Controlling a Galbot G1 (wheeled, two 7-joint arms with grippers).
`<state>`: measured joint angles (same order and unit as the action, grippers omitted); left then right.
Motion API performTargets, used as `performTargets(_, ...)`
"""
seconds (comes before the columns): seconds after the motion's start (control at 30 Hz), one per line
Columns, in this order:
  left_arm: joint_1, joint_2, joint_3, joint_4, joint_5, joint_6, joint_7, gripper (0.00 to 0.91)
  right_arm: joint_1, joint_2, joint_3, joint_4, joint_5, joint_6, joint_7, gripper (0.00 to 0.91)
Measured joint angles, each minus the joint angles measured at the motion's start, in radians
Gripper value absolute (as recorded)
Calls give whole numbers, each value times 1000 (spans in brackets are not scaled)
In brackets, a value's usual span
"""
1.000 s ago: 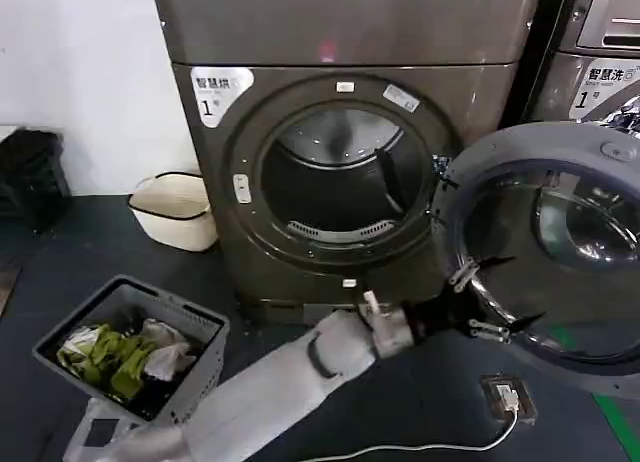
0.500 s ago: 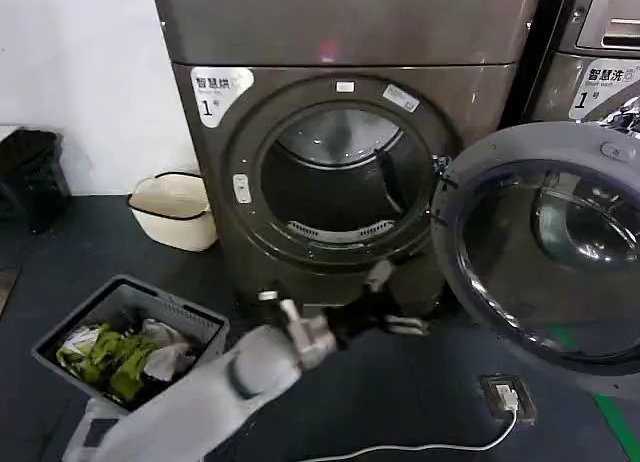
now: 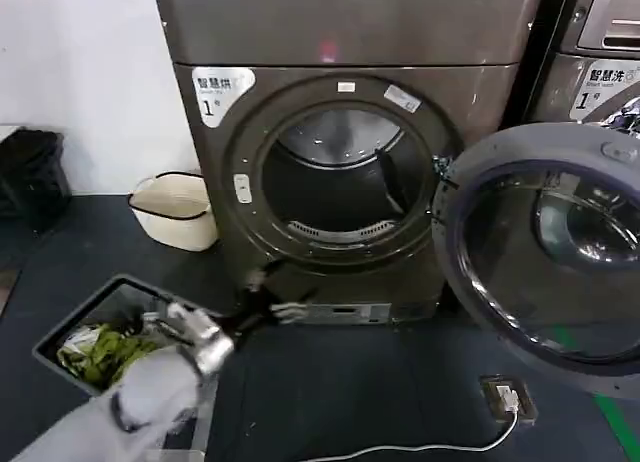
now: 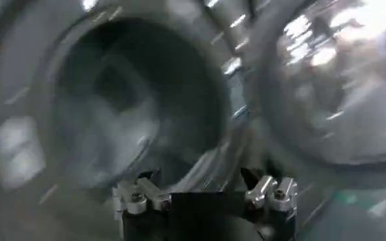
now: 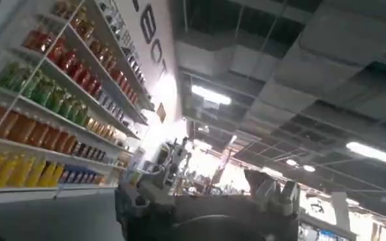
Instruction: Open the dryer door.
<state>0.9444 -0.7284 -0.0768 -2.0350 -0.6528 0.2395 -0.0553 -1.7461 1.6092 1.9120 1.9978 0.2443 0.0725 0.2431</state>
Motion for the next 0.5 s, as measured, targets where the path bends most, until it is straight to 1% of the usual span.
performTargets(0.13,79,26,-115,-2,-79,93,-52,907,-2,0,-14,0,-11,6,-1,907)
performTargets(0.23,114,46,-184,5,-133,150,-92,907,-1,0,-25,4,-18,7,-3,907)
performTargets(0.33,123,68,-223,19,-200,196,-135,907,0,0,-36,7,-24,7,-4,907)
performTargets(0.5,125,103,-273,37,-351,260,-246,907,0,0,-46,5,-27,9,-4,907)
